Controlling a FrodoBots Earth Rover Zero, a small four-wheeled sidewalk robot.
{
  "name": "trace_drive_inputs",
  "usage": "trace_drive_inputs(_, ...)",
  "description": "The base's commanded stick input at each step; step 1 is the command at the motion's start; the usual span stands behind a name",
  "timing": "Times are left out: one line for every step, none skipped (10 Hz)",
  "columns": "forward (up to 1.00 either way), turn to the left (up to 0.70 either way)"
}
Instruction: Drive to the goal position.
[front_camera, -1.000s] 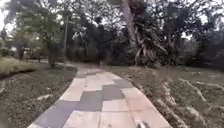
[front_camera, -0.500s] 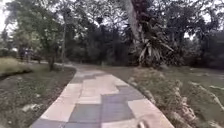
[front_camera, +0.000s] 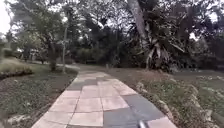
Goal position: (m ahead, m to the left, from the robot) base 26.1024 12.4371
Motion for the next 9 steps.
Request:
trace_drive_inputs(1.00, 0.14)
trace_drive_inputs(1.00, 0.00)
trace_drive_inputs(1.00, 0.00)
trace_drive_inputs(1.00, 0.02)
trace_drive_inputs(1.00, 0.13)
trace_drive_inputs(1.00, 0.34)
trace_drive_inputs(1.00, 0.28)
trace_drive_inputs(1.00, 0.07)
trace_drive_inputs(1.00, 0.00)
